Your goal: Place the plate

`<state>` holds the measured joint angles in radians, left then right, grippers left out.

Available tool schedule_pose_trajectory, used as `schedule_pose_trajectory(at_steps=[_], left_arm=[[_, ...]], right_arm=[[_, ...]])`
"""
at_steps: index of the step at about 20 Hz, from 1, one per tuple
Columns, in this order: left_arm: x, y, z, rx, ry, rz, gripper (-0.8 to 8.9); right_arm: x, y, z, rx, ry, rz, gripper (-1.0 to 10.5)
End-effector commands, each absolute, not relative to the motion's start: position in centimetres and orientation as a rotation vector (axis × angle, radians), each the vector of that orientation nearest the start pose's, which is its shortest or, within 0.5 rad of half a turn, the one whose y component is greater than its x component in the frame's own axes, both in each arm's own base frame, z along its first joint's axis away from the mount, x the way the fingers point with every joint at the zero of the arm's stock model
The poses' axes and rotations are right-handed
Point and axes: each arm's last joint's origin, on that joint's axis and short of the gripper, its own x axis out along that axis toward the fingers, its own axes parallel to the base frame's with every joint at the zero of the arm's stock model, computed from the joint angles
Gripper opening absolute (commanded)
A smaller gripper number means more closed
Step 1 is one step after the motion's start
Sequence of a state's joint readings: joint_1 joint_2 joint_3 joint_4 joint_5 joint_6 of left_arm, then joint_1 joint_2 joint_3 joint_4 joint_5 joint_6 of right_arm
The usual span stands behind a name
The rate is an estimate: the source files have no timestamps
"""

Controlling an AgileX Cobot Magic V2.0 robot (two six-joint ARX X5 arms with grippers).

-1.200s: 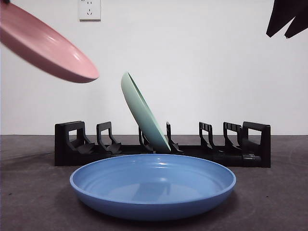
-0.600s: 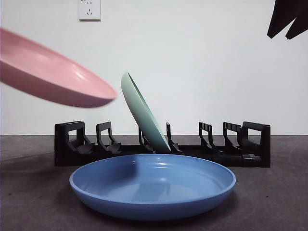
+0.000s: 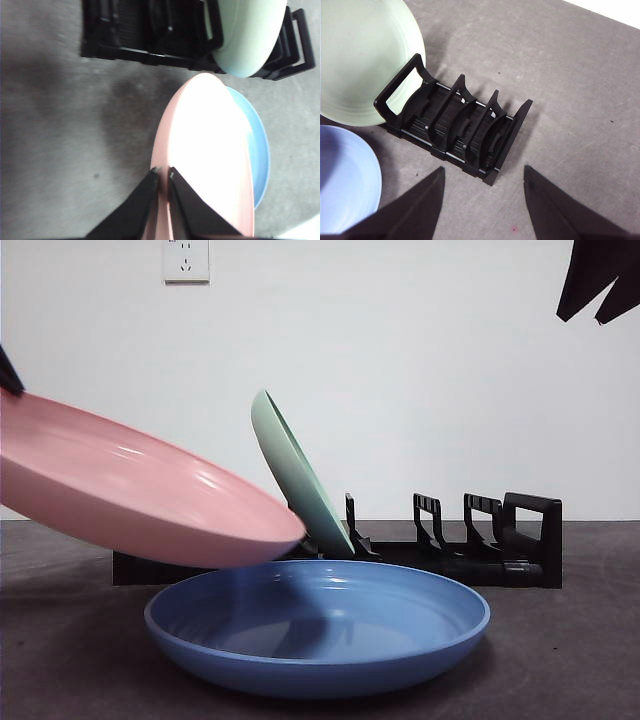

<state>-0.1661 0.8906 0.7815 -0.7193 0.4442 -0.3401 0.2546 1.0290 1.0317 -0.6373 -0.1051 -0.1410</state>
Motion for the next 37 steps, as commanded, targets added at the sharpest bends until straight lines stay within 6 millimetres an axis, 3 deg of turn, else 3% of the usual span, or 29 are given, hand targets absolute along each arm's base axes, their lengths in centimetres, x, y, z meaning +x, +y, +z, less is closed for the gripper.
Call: schedule_pose_trajectory(at_steps=[1, 7, 14, 24, 30, 33, 35, 37], left_arm=[[16.6, -4.7, 27.0, -0.467, 0.916, -0.455, 0.14], [17.4, -6.5, 25.5, -0.490, 0.944, -0.506, 0.14], [20.0, -9.1, 23.4, -0.490, 0.987, -0.553, 0.15], [22.4, -11.4, 20.0, -0.460, 1.066, -0.566, 0.15], [23.1, -11.8, 18.5, -0.450, 1.114, -0.529, 0.17], [23.1, -11.8, 18.2, -0.449, 1.123, -0.525, 0.46], [23.1, -11.8, 18.2, -0.456, 1.126, -0.521, 1.46], [23.1, -11.8, 18.2, -0.466, 1.129, -0.515, 1.65]], right_arm=[[20.1, 5.6, 33.8, -0.172, 0.597, 0.391, 2.4], [20.1, 5.6, 33.8, -0.172, 0.597, 0.392, 2.4], [20.1, 5.6, 33.8, -0.159, 0.599, 0.388, 2.4], [20.1, 5.6, 33.8, -0.158, 0.599, 0.387, 2.4], [20.1, 5.6, 33.8, -0.158, 0.599, 0.387, 2.4], [20.1, 5.6, 33.8, -0.158, 0.599, 0.387, 2.4], [20.1, 5.6, 33.8, -0.158, 0.599, 0.387, 2.4], [20.1, 5.6, 33.8, -0.157, 0.599, 0.387, 2.4]])
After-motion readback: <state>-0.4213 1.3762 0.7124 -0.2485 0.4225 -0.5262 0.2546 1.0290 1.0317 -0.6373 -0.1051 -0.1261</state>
